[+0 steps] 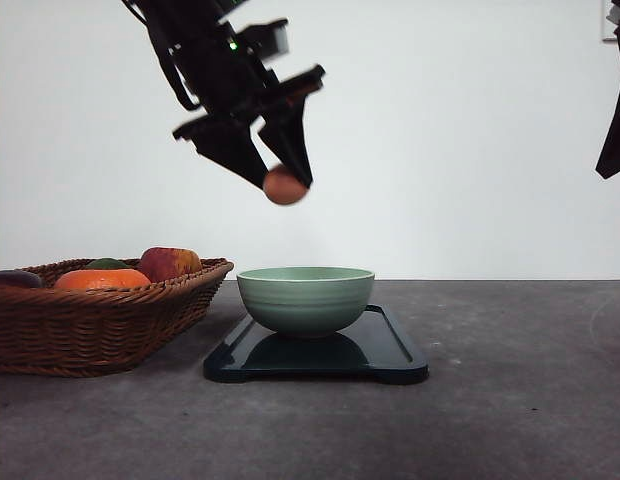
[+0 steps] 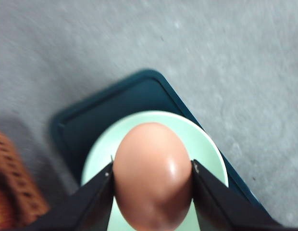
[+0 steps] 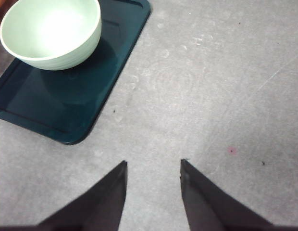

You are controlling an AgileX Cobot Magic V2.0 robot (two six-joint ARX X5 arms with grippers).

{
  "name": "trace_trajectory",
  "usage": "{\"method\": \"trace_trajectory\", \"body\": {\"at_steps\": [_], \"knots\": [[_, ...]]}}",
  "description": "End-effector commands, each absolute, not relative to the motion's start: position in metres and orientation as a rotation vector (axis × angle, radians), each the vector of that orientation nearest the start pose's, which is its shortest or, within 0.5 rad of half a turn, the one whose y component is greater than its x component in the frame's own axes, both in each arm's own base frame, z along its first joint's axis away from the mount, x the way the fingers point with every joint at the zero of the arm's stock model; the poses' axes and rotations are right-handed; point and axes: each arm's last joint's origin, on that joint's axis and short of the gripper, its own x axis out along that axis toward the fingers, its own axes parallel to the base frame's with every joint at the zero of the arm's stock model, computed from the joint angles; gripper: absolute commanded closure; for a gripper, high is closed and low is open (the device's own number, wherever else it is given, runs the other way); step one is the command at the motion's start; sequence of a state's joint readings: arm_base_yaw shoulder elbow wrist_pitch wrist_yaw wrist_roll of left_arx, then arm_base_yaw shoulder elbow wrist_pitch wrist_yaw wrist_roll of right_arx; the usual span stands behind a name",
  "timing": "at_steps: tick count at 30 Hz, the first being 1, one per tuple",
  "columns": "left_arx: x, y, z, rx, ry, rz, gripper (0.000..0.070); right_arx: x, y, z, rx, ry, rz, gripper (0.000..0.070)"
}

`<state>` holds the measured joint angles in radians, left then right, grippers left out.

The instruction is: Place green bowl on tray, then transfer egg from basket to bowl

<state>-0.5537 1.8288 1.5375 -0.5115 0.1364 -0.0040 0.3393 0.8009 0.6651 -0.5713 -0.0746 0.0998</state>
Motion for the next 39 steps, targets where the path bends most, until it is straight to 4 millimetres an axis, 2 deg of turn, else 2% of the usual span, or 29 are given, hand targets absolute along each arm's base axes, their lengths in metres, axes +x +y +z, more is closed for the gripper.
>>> {"method": "trace_trajectory", "body": {"at_steps": [1, 10, 19, 39], "knots": [[0.348, -0.228, 0.268, 0.169, 0.81, -0.665, 0.0523, 0.152, 0.057, 0.257, -0.012, 0.716, 0.366, 0.0485], [0.355, -0.246, 0.23, 0.198, 0.883, -0.681, 0.0523, 0.152, 0.057, 0.257, -0.011, 0.717, 0.367, 0.0485], [0.362, -0.251, 0.199, 0.215, 0.954, -0.673, 0.0523, 0.152, 0.057, 0.257, -0.01, 0.717, 0.37, 0.0485], [0.367, -0.253, 0.193, 0.225, 0.93, -0.647, 0.0513, 0.152, 0.057, 0.257, -0.01, 0.717, 0.37, 0.0485]]}}
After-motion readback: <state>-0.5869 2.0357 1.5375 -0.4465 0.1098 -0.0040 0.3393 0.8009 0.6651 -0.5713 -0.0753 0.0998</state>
